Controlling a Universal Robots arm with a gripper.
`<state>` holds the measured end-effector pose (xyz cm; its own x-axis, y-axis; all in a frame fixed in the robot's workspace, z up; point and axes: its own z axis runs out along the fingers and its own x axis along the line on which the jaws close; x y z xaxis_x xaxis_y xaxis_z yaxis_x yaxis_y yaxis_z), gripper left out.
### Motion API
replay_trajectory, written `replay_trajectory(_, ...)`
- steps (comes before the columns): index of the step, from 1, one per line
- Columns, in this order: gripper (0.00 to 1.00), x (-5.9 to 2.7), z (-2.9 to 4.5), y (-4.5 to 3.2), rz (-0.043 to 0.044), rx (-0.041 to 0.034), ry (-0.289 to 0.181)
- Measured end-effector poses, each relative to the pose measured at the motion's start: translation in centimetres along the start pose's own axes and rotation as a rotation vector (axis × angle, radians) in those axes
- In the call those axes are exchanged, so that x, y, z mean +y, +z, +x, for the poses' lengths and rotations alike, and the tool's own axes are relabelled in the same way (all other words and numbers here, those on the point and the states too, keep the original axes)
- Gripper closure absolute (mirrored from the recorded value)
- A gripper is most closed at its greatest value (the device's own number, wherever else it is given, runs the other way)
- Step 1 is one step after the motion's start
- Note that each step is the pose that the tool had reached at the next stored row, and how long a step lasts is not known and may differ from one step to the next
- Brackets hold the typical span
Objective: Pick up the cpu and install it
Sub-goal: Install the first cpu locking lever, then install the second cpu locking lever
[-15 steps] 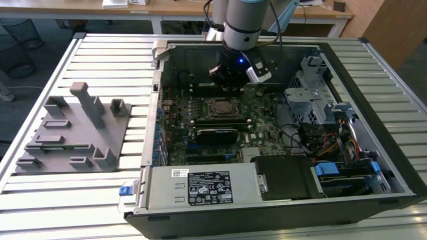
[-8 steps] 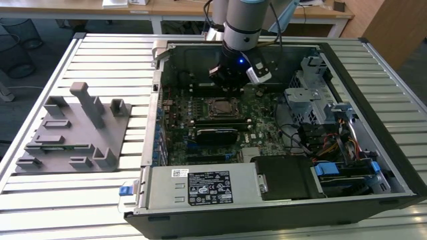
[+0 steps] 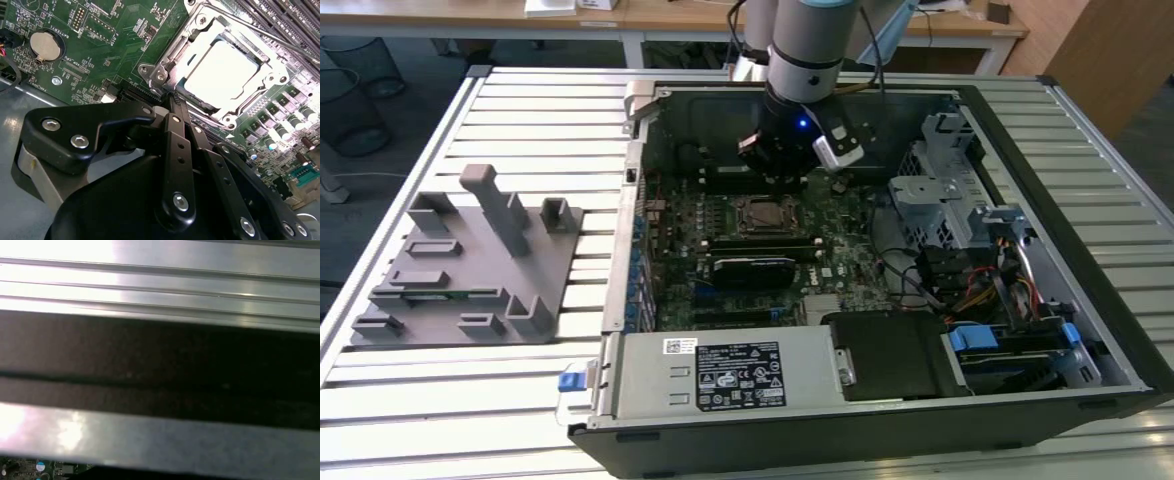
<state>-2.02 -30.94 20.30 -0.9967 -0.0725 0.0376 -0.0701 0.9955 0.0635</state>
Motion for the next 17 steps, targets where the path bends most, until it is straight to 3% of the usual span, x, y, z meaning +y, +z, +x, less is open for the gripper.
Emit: replay_trajectory(17, 0.89, -0.90, 0.06, -0.05, 0.0000, 0.0000, 0.000)
